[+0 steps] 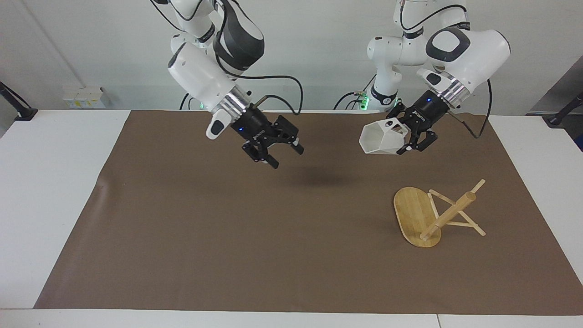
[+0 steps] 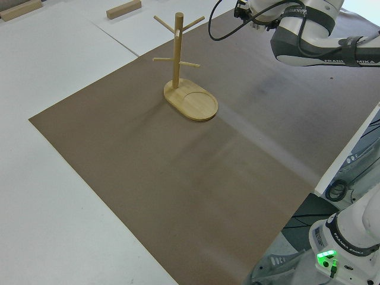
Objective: Hang cup on rack
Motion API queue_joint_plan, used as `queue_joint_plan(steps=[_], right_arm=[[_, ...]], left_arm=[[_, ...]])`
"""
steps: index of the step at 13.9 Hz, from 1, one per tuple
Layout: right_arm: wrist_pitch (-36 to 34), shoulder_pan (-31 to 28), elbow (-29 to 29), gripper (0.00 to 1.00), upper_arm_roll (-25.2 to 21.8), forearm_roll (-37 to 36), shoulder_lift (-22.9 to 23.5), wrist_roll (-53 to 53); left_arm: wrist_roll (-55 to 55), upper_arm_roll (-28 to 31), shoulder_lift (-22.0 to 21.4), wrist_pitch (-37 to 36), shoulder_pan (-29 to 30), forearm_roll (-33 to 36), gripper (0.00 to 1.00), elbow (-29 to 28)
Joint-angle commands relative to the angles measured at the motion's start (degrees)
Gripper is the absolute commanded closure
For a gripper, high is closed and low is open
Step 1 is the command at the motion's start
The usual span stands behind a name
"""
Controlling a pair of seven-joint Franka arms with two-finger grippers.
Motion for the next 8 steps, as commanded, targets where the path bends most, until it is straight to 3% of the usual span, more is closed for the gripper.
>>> queue_joint_plan(steps=[1,5,8], right_arm=[[-1.6,-0.1,-1.7,0.0,-3.1,-9.7,-2.2,-0.6],[-11.2,-0.1,-0.5,0.0,-10.0,-28.7,-4.0,-0.7],[-16.9,-0.1,-0.4,0.0,-12.6,-40.2,-4.7,-0.7]], left_arm=[[-2.8,-0.3,2.5,6.7,-0.5,1.6,1.0,-0.6],[-8.6,-0.4,6.7,12.7,-1.4,1.6,1.0,-0.2],[-9.0,-0.5,9.5,16.7,-1.5,1.5,1.0,-0.1]])
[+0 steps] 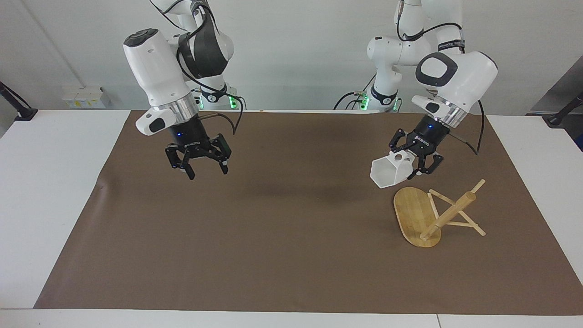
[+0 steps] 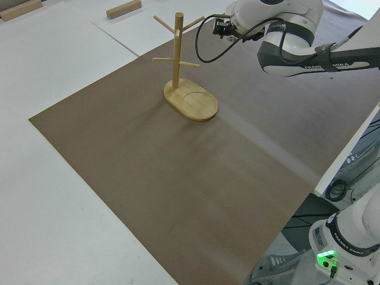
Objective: Hang cup on rack
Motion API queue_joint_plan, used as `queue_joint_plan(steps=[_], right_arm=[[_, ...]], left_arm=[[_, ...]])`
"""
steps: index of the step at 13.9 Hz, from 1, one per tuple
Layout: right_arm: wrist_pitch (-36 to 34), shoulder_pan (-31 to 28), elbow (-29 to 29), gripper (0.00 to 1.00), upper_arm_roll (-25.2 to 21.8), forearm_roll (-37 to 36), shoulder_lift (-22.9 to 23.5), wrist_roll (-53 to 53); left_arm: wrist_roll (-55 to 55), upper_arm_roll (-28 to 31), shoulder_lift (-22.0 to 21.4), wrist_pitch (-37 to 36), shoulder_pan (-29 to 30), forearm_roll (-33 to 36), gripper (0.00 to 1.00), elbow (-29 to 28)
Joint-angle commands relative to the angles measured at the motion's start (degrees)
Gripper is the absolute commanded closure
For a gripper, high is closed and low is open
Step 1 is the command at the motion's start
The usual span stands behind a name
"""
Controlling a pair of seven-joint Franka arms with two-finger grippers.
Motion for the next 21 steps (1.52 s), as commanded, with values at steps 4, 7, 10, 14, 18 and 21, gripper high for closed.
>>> queue_joint_plan(steps=[4,7,10,14,18,21], right_arm=[[-10.3,-0.1,-0.2,0.0,-3.9,-9.4,-2.2,-0.5],[-15.4,-0.1,0.6,0.0,-5.4,-10.8,-3.0,-2.1],[-18.8,-0.1,1.6,0.0,-7.2,-10.8,-3.6,-4.5],[-21.5,-0.1,2.8,0.0,-8.1,-10.8,-4.9,-4.3],[-23.4,0.0,4.0,0.0,-10.6,-10.8,-5.0,-4.4],[-23.4,-0.1,2.9,0.0,-12.6,-10.4,-6.2,-5.3]], left_arm=[[-7.6,0.4,4.1,5.0,-1.2,0.7,1.0,2.0],[-11.1,0.5,5.0,4.5,-0.6,0.6,1.0,3.9],[-13.5,0.7,5.5,4.4,-0.4,0.6,1.0,4.5],[-15.5,0.8,5.7,4.4,-0.1,0.9,1.0,4.9],[-19.0,0.9,6.3,4.3,0.1,0.9,1.0,5.7],[-19.6,1.0,6.5,4.3,0.1,1.0,1.0,6.0]])
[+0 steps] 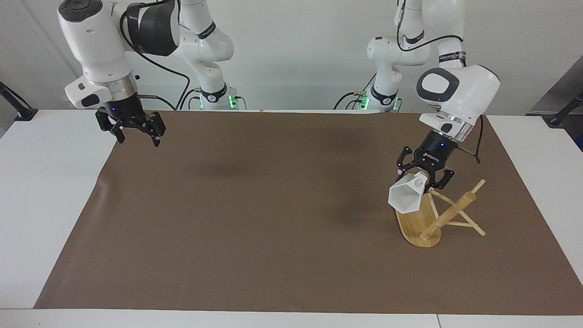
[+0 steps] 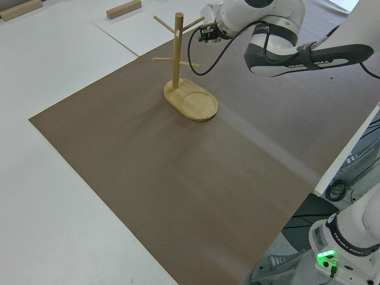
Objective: Hang cup on rack
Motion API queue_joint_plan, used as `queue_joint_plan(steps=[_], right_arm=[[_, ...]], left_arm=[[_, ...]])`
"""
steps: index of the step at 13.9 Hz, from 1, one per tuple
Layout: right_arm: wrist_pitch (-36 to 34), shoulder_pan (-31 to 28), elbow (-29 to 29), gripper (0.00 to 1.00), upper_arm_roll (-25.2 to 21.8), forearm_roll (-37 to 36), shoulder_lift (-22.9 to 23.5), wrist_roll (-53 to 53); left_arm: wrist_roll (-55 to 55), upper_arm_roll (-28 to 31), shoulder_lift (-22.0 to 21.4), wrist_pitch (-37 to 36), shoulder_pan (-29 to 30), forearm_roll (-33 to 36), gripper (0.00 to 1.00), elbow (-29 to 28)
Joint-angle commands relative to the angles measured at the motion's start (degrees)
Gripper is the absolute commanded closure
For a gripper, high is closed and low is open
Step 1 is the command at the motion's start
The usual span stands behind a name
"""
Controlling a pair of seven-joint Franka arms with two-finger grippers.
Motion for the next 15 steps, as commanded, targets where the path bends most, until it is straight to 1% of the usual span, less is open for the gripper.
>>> queue_joint_plan(steps=[1,2,5,7,8,11,13,15], right_arm=[[-1.0,-0.1,-1.0,0.0,-0.8,-0.6,-1.4,-1.2],[-1.3,-0.1,-1.1,0.0,-0.8,-0.6,-1.4,-1.0],[-5.6,0.0,-0.2,0.0,-0.6,0.4,-1.4,-0.9],[-7.8,0.0,1.9,0.0,-0.2,1.5,-1.4,-0.8],[-9.3,0.0,3.9,0.0,0.0,1.6,-1.2,-0.8],[-10.7,0.0,6.3,0.0,0.3,1.9,-1.1,-0.8],[-12.3,0.0,7.8,0.0,0.3,2.2,-1.2,-0.8],[-12.8,0.0,8.1,0.0,-0.2,4.5,-1.3,0.1]], left_arm=[[-2.3,0.2,1.2,0.6,0.0,1.0,1.0,1.4],[-3.1,0.2,1.3,0.6,0.0,1.0,1.0,1.5],[-4.3,0.4,3.3,0.6,0.5,1.0,1.0,3.2],[-6.3,0.5,4.0,0.6,0.5,1.0,1.0,3.9],[-7.7,0.5,3.9,0.6,0.5,1.0,1.0,3.9],[-13.4,0.4,4.0,0.6,0.5,1.0,1.0,3.9],[-13.6,0.5,4.0,0.7,0.7,1.0,1.0,4.0],[-13.6,0.7,4.7,0.5,2.0,1.2,1.0,4.9]])
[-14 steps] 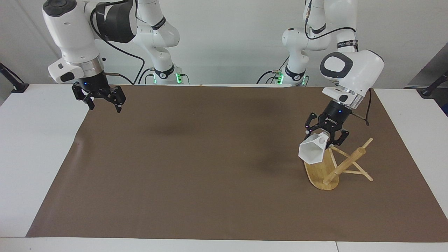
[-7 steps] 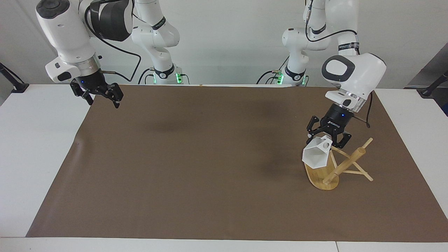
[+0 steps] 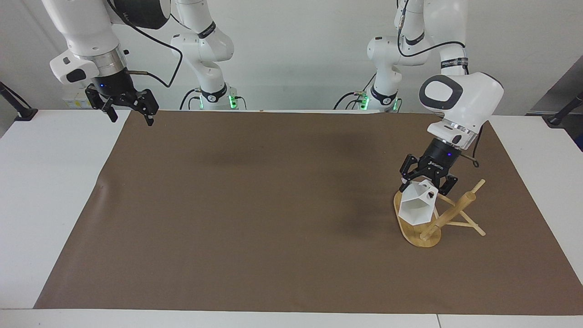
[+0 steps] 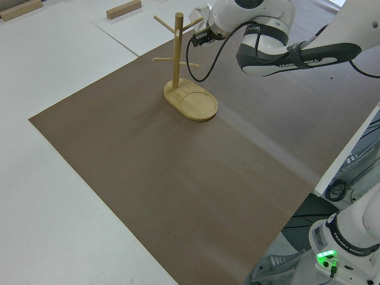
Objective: Hang cup on rack
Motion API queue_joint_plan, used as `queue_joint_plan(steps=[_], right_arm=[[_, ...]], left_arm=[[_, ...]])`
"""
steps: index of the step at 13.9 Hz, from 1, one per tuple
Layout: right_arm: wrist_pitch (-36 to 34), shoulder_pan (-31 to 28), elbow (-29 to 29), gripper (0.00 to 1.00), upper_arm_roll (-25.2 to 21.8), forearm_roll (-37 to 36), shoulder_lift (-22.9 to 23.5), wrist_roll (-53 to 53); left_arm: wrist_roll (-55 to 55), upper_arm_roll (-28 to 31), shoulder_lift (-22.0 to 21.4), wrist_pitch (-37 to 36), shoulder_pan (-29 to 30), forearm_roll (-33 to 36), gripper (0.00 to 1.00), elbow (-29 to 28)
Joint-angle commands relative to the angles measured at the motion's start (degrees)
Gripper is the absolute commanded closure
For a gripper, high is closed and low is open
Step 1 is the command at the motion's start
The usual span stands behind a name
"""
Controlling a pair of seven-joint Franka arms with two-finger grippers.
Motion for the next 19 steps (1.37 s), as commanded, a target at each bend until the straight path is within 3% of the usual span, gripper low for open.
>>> queue_joint_plan(steps=[1,11,19], right_arm=[[-2.0,-0.4,1.1,0.0,-0.6,3.7,0.0,0.9],[-2.0,-0.3,0.1,0.0,-0.7,3.8,-0.6,-0.1],[-1.4,0.1,0.1,0.0,-1.2,3.8,-0.6,-2.7]], left_arm=[[-1.3,0.0,1.3,0.4,1.5,1.9,1.0,1.8],[-11.6,-0.2,1.7,0.9,2.8,2.6,1.0,1.6],[-12.2,0.3,2.1,0.9,3.1,2.6,1.0,0.9]])
